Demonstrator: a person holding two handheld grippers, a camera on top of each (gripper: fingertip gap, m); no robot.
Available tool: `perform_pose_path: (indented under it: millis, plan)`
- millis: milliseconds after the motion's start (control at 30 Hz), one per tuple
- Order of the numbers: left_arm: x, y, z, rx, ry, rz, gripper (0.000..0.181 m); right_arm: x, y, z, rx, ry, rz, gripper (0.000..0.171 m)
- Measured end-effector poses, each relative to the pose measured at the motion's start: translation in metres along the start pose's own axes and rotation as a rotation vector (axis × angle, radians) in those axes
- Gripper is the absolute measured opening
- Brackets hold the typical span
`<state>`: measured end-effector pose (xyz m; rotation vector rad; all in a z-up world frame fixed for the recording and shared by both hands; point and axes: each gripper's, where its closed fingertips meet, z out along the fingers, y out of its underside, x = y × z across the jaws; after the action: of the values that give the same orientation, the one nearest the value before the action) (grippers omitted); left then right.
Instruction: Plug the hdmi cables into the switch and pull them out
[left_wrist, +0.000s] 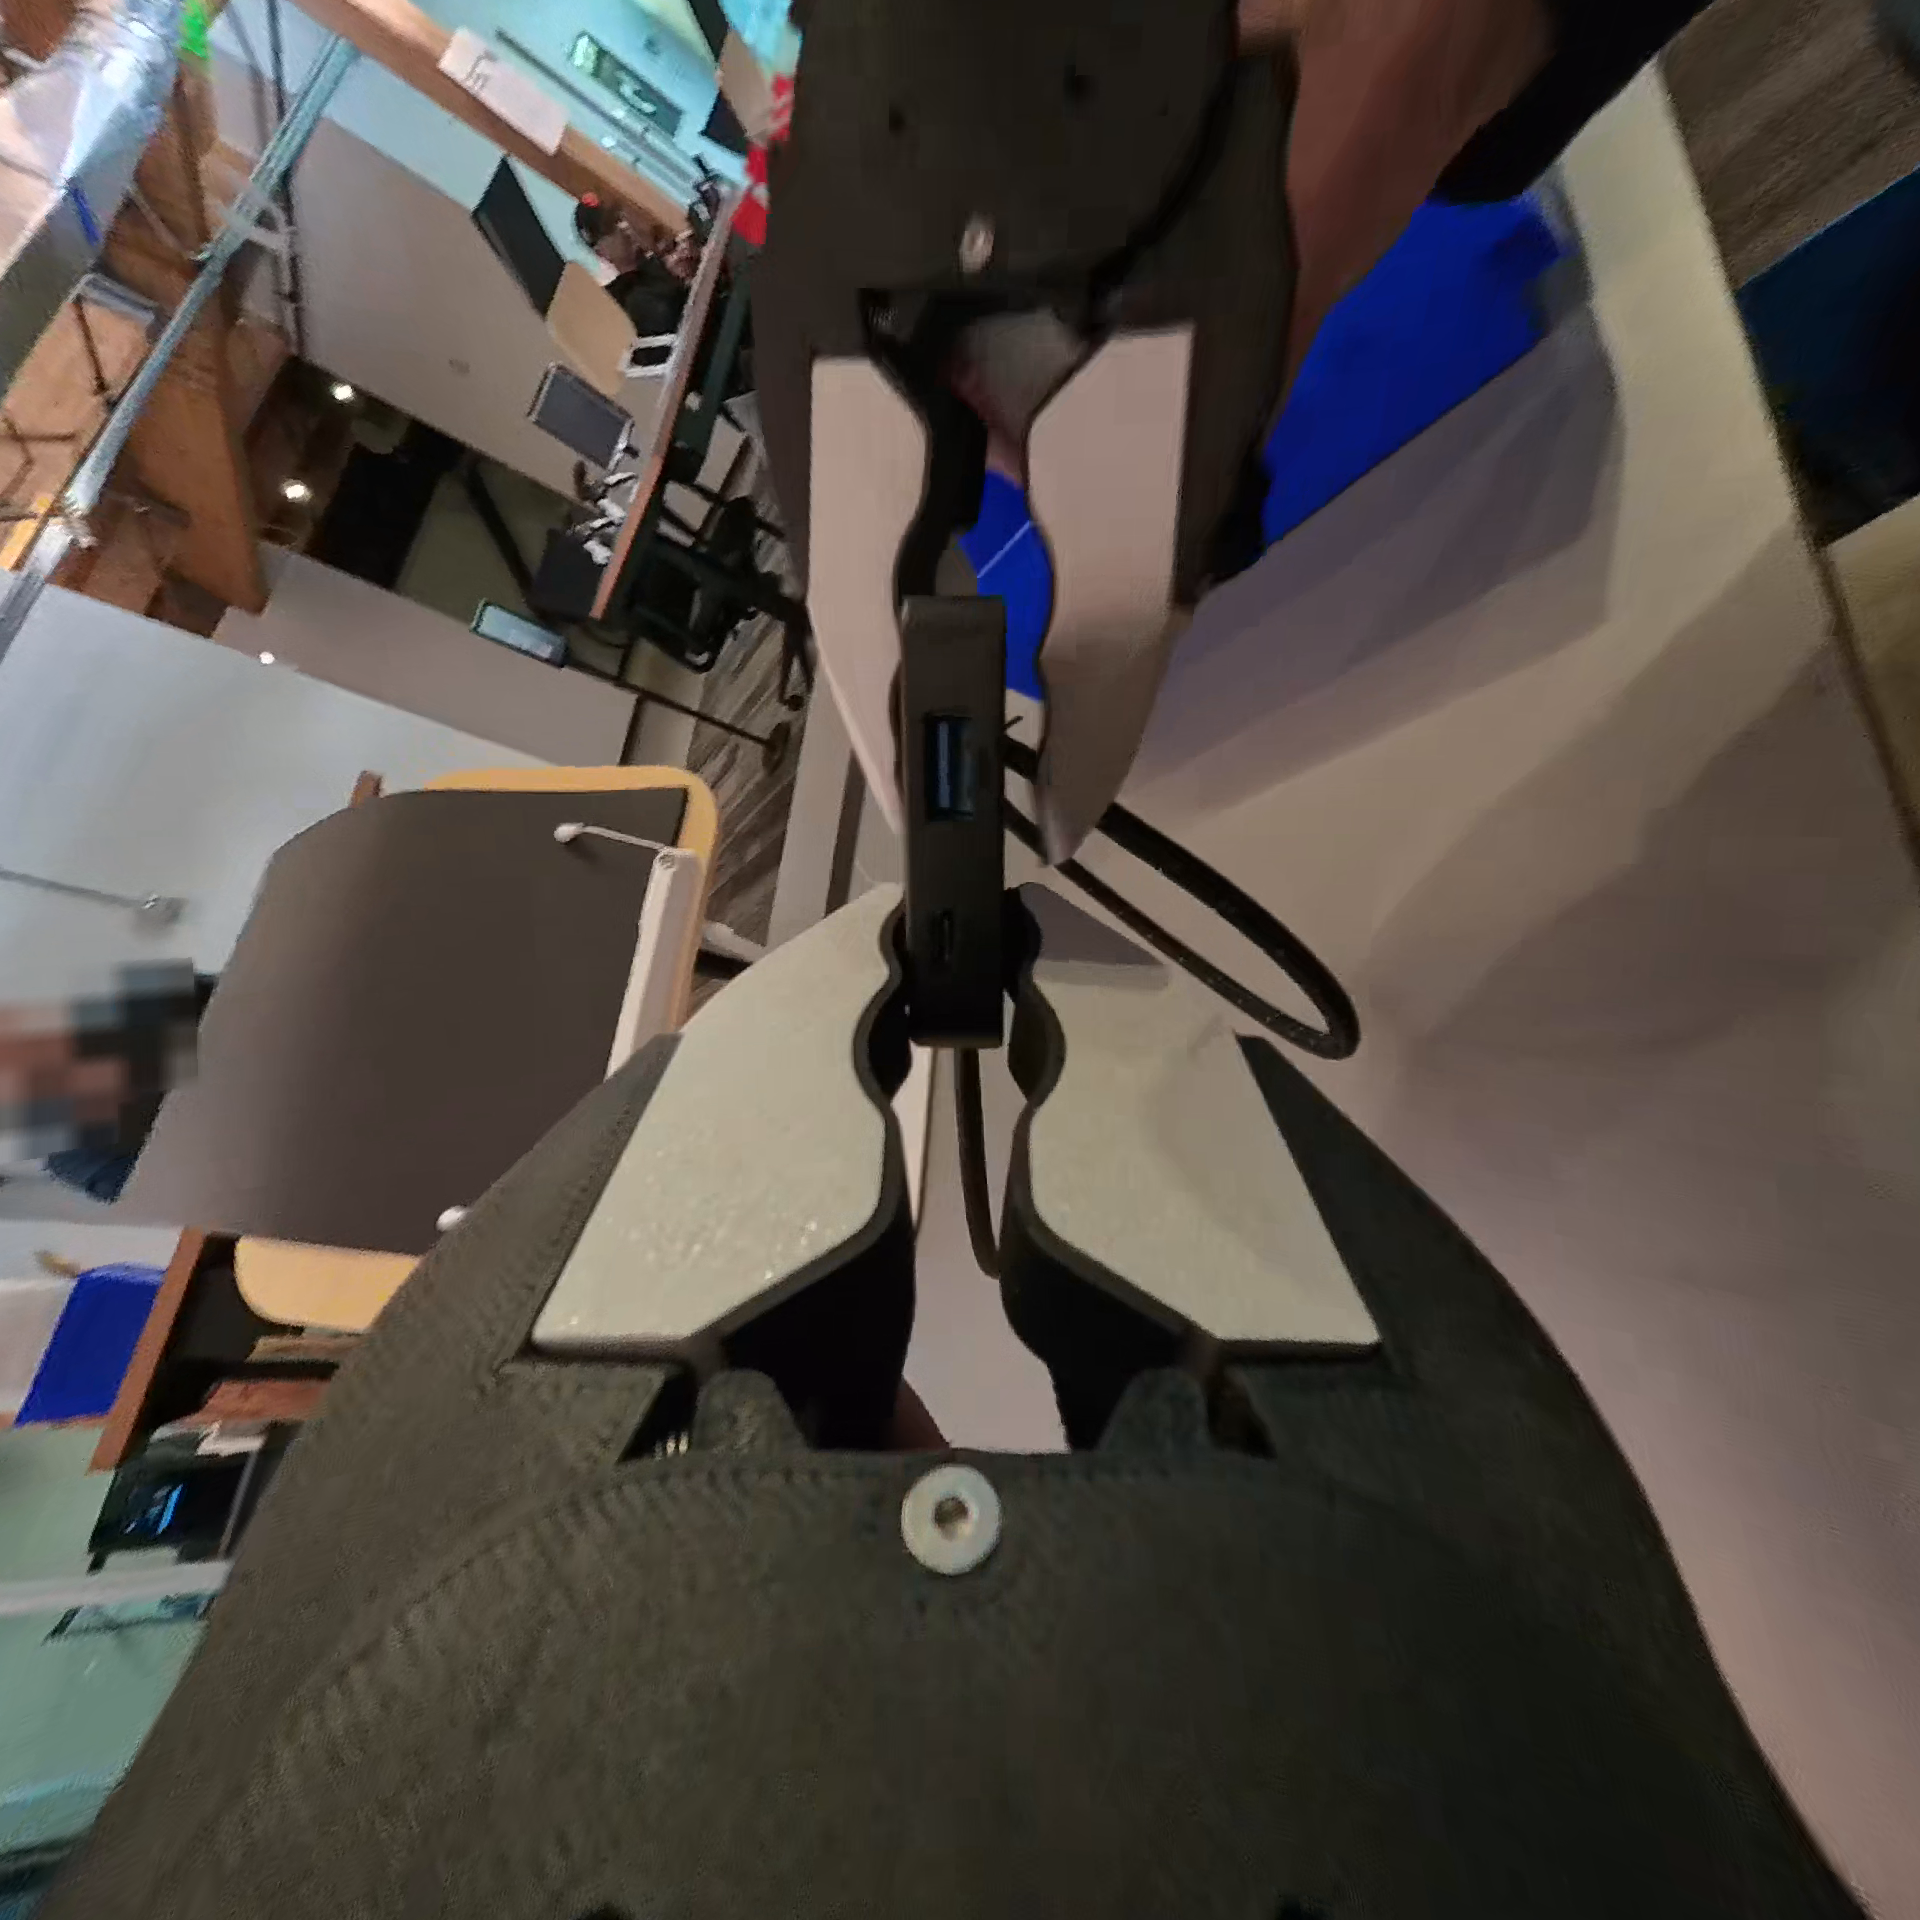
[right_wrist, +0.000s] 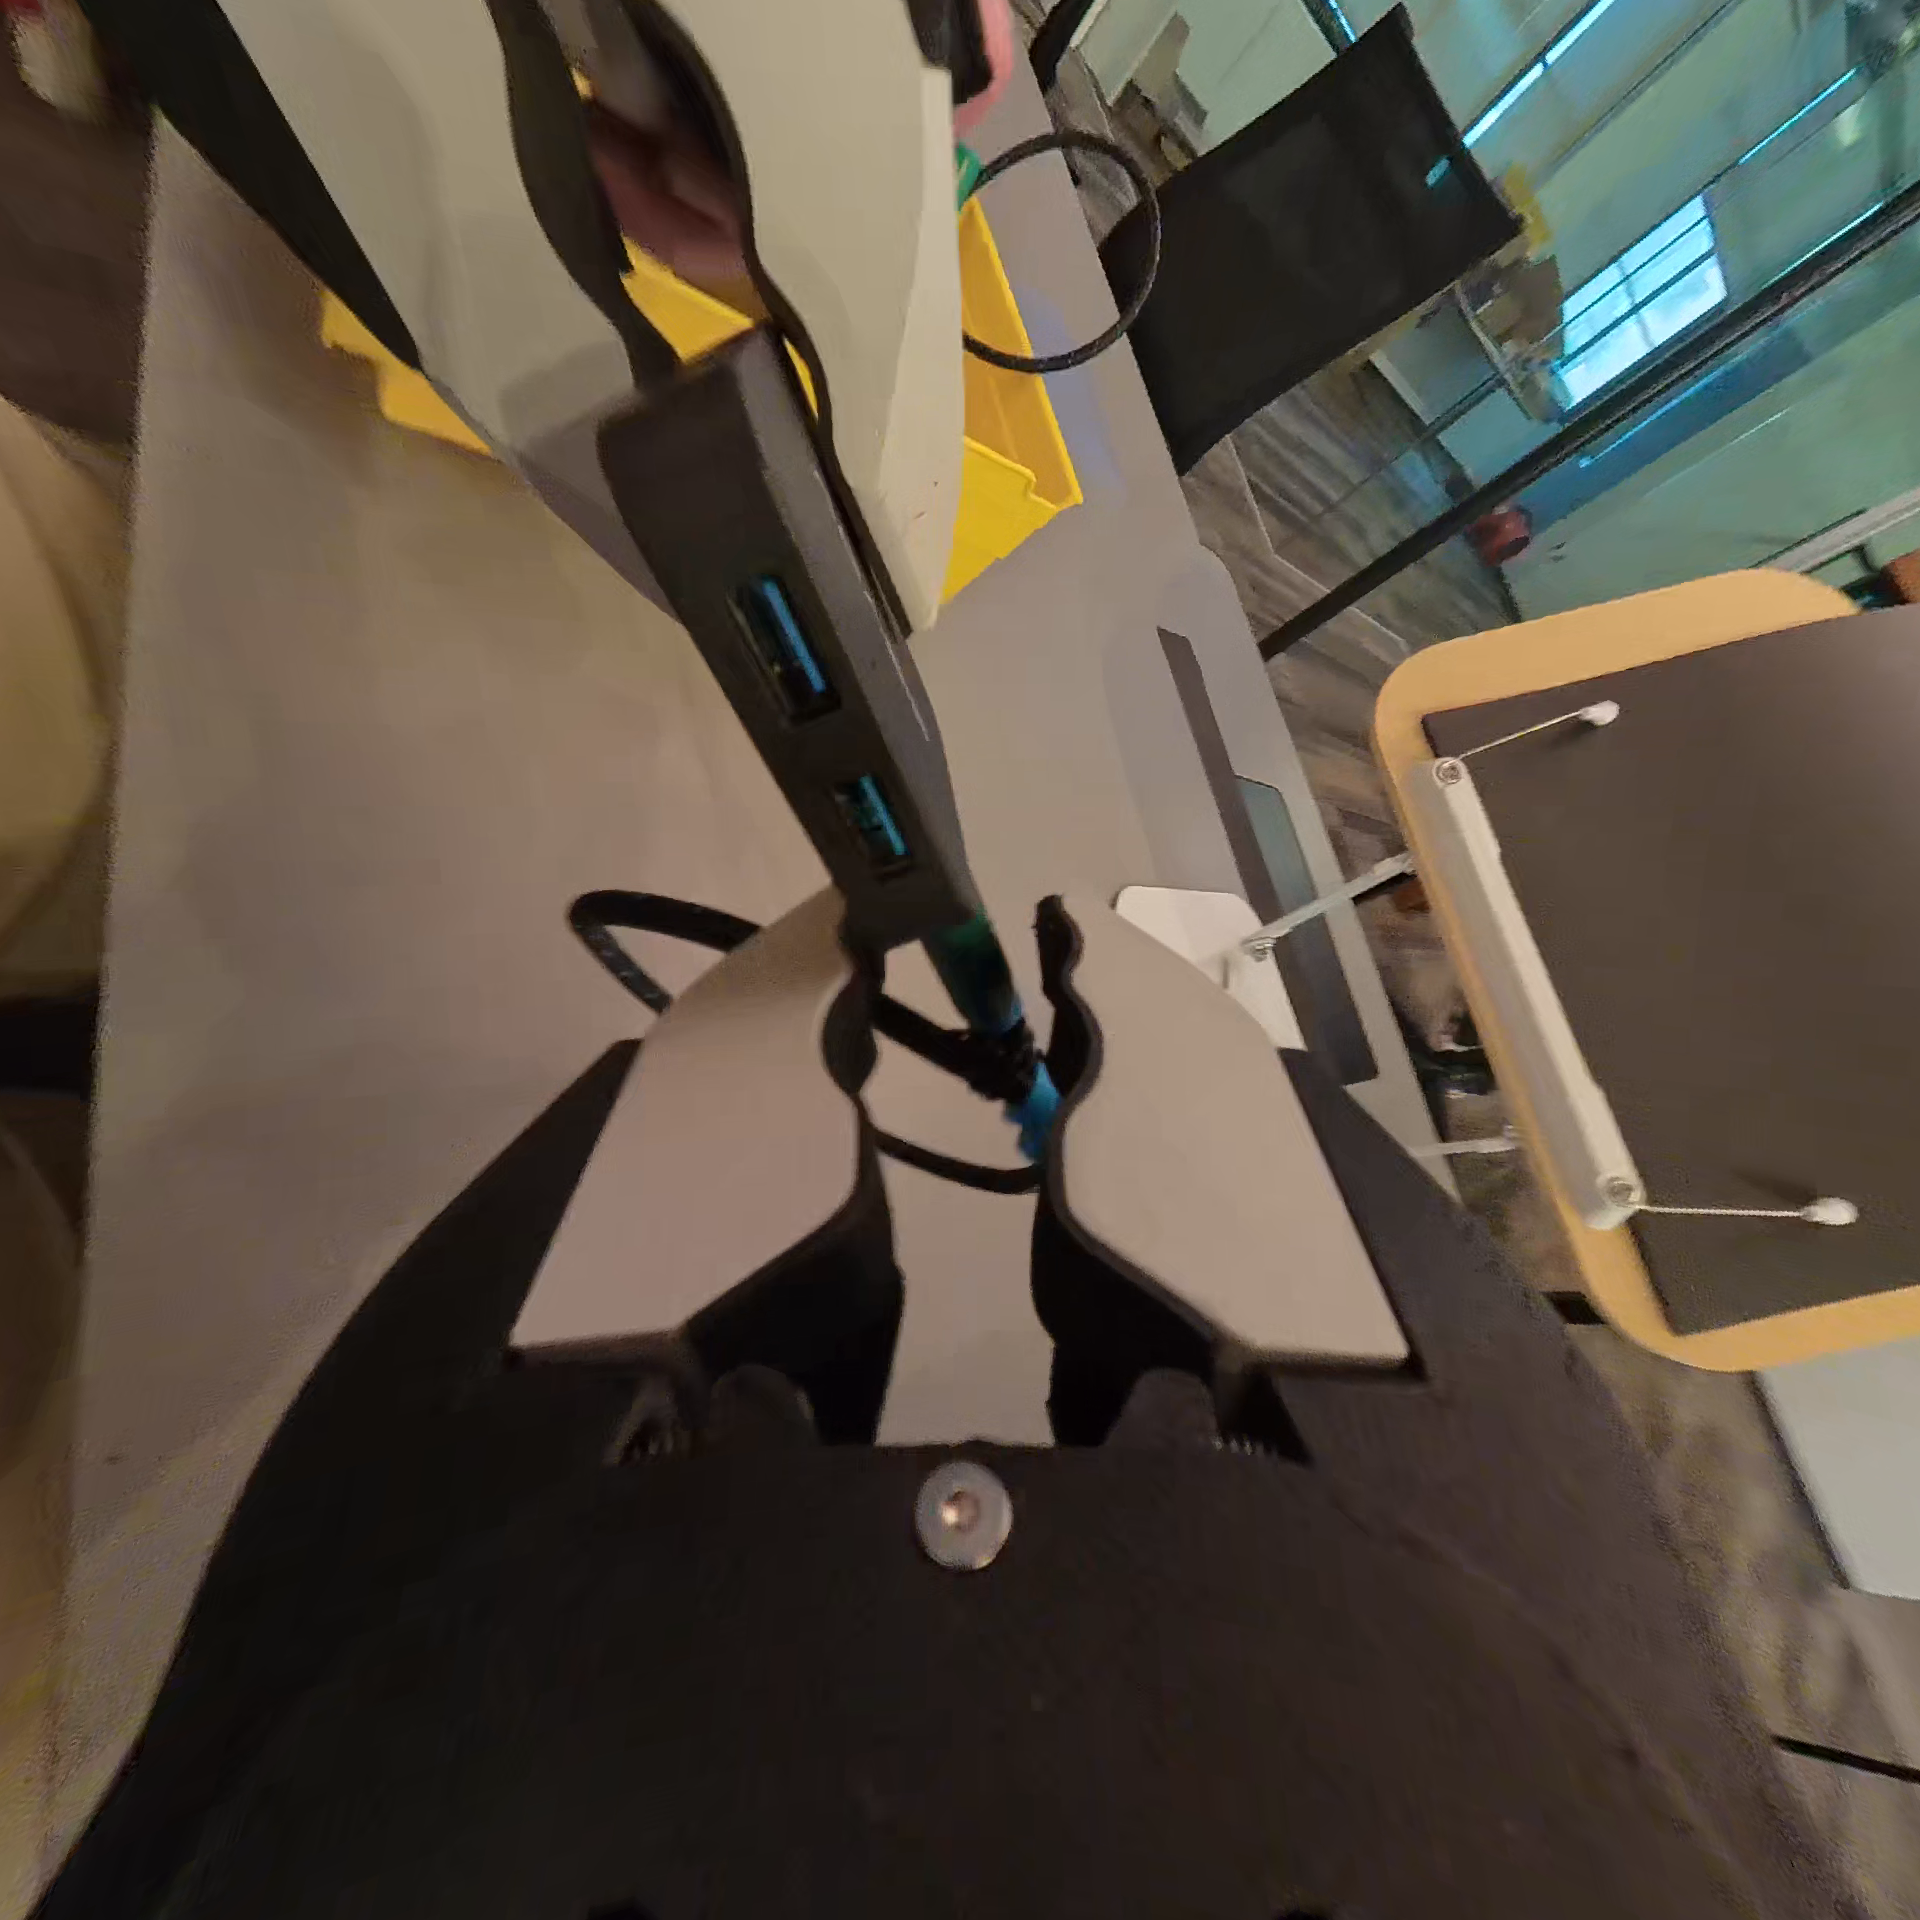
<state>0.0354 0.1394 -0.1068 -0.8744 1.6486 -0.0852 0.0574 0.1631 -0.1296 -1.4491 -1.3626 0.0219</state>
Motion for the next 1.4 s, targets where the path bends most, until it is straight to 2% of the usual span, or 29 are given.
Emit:
perform_pose_path:
  millis: [33, 100, 233, 433, 500, 667, 900, 1167, 1200, 1267, 1300, 1333, 1400]
  plan:
    - [0.003, -0.003, 0.000, 0.006, 0.015, 0.004, 0.014, -0.001, 0.002, 0.001, -0.010, 0.011, -0.030, 0.015]
    - [0.005, -0.006, 0.000, 0.015, 0.029, 0.000, 0.014, -0.003, 0.003, 0.001, -0.020, 0.015, -0.074, 0.013]
    - [0.003, 0.000, 0.003, 0.008, 0.014, -0.052, 0.019, -0.003, 0.009, -0.001, -0.090, 0.021, -0.106, 0.011]
    - [0.011, 0.002, 0.014, -0.097, 0.000, 0.085, 0.026, -0.011, 0.001, -0.001, -0.124, 0.031, -0.201, 0.011]
    - [0.016, 0.002, 0.014, -0.108, 0.021, 0.106, 0.015, -0.012, 0.000, -0.001, -0.140, 0.048, -0.227, 0.011]
    - [0.019, -0.005, 0.009, -0.070, 0.043, 0.106, 0.014, -0.019, -0.006, -0.001, -0.131, 0.018, -0.248, 0.010]
    - [0.024, -0.011, 0.002, -0.026, 0.106, 0.036, 0.014, -0.027, -0.011, -0.002, -0.153, -0.003, -0.299, 0.006]
    - [0.030, -0.016, -0.001, 0.047, 0.187, -0.145, 0.015, -0.034, -0.011, -0.008, -0.152, -0.079, -0.299, 0.006]
    - [0.028, -0.017, -0.002, 0.059, 0.191, -0.169, 0.015, -0.032, -0.008, -0.008, -0.163, -0.082, -0.289, 0.005]
    - [0.000, -0.020, -0.024, 0.146, 0.129, -0.300, 0.014, -0.010, 0.036, -0.014, -0.302, -0.036, -0.244, 0.005]
    - [-0.016, -0.013, -0.038, 0.131, 0.091, -0.297, 0.014, 0.000, 0.048, -0.021, -0.279, -0.031, -0.157, 0.005]
    - [-0.025, -0.004, -0.046, 0.069, 0.064, -0.237, 0.014, 0.007, 0.039, -0.028, -0.211, -0.038, -0.085, 0.005]
    - [-0.037, -0.008, -0.051, 0.081, 0.035, -0.245, 0.014, 0.014, 0.007, -0.035, -0.149, -0.053, -0.087, 0.005]
